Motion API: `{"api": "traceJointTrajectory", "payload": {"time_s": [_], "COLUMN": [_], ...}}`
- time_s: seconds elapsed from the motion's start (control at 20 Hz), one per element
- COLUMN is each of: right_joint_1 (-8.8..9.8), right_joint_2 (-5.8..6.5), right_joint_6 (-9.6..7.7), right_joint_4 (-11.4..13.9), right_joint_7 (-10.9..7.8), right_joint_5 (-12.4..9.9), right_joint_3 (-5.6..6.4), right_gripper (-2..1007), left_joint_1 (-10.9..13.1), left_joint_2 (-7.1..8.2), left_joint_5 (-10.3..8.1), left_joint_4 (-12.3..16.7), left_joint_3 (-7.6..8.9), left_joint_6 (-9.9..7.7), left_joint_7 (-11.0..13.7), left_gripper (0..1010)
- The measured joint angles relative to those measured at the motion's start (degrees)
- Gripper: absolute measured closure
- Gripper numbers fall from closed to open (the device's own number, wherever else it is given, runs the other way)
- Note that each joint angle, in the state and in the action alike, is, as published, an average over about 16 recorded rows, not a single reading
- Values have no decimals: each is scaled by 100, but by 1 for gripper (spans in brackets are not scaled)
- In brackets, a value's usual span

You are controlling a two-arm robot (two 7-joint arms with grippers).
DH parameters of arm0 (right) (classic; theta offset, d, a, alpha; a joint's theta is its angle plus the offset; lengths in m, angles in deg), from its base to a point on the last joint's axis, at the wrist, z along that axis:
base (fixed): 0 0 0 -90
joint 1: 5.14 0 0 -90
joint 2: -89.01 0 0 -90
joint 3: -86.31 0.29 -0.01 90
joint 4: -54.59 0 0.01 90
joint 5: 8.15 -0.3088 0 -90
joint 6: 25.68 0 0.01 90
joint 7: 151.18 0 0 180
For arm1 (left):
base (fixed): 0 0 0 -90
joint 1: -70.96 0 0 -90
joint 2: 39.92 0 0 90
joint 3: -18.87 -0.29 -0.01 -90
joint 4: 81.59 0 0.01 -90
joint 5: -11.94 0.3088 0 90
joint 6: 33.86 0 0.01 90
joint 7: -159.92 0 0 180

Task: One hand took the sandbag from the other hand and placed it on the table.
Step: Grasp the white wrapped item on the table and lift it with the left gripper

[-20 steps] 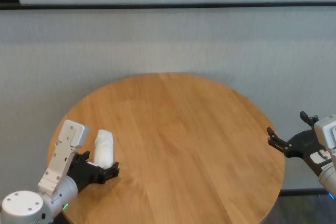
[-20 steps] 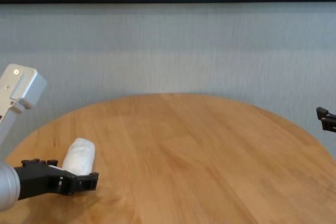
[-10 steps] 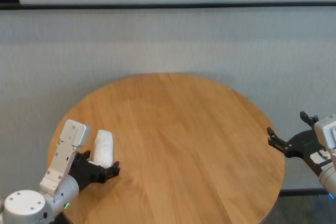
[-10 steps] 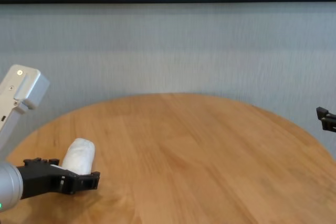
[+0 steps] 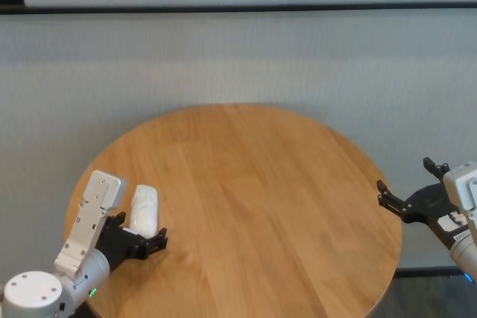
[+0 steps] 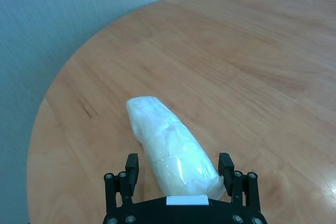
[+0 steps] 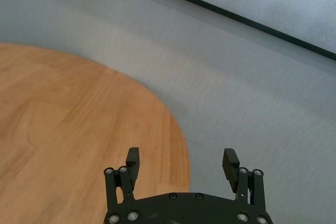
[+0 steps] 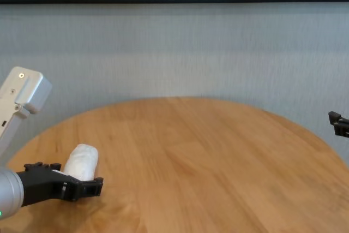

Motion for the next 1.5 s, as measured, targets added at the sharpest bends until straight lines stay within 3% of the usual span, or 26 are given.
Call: {"api": "traceJointTrajectory", "payload": {"time_s": [0.6,1.5], "right_joint_1": [0,0], "right_joint_2": [0,0], "right_joint_6": [0,0], "right_joint_4": [0,0], "right_joint_7": [0,0], "right_joint_5": [0,0], "right_joint_3": [0,0], "right_gripper": [5,5], "left_joint_1": [2,2], "left_joint_2": [4,7], "left_joint_5": [-6,-22], "left_joint_4": [5,9], "left_joint_3": [0,-3], "left_joint_6": [-3,-20], "left_joint_7": [-2,-5], "left_gripper": [47,388]}}
